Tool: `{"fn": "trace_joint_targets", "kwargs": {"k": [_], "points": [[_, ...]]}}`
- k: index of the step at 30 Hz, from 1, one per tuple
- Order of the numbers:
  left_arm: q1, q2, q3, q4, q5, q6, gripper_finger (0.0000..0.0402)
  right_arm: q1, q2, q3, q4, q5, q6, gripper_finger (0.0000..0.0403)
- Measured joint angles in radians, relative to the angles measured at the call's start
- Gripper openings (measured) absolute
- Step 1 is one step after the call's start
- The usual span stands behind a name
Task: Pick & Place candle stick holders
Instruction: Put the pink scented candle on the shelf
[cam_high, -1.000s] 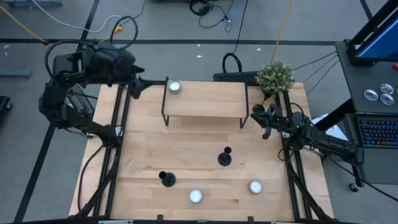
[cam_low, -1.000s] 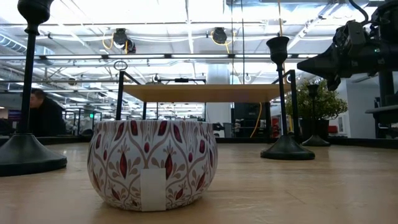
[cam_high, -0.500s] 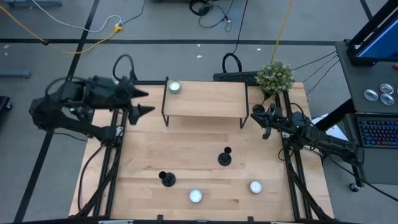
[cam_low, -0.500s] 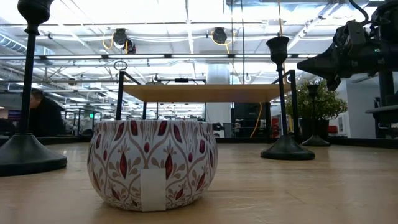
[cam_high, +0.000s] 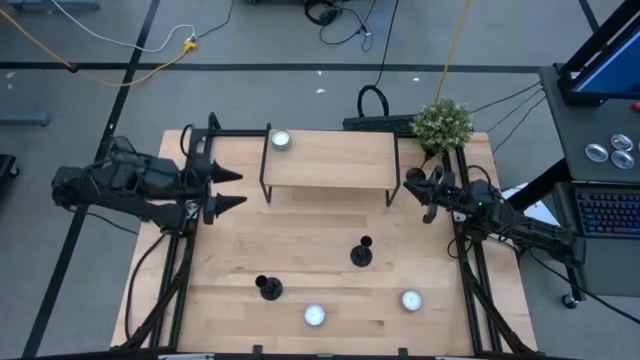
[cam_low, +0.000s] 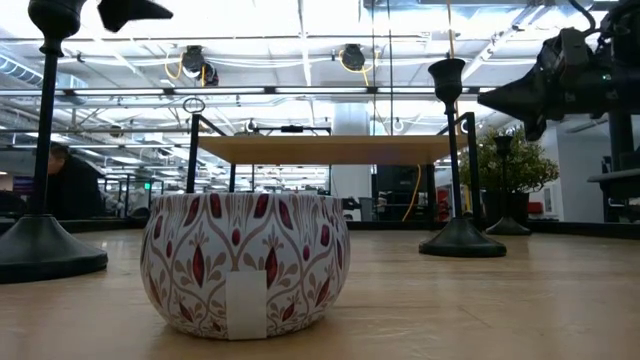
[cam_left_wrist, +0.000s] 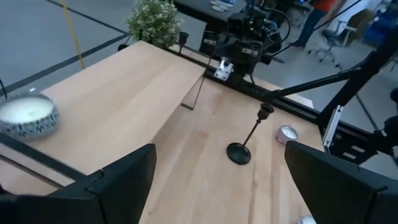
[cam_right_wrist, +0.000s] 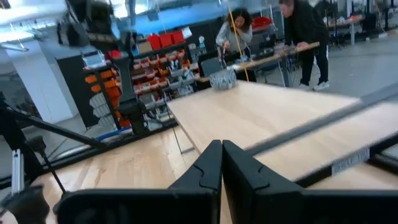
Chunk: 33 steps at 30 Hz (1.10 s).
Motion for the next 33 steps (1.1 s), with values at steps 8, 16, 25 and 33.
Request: {"fn": "trace_joint_targets", "kwargs": {"k": [8, 16, 25, 33], "points": [[-0.066, -0.174, -0.213, 0.110, -0.020, -0.002, 0.0363, 0.000, 0.000, 0.000, 0.160, -0.061, -0.070, 0.0004], [-0.110, -0.338, -0.348, 0.119, -0.075, -0.027, 0.0363, 0.033, 0.018, 0.085, 0.070, -0.080, -0.098, 0.0004], [-0.123, -0.482, -0.468, 0.104, -0.085, -0.057, 0.0363, 0.138, 0.148, 0.300, -0.090, -0.081, -0.149, 0.0004], [-0.123, -0.526, -0.508, 0.048, -0.085, -0.088, 0.0363, 0.265, 0.335, 0.574, -0.447, -0.106, -0.106, 0.0001]]}}
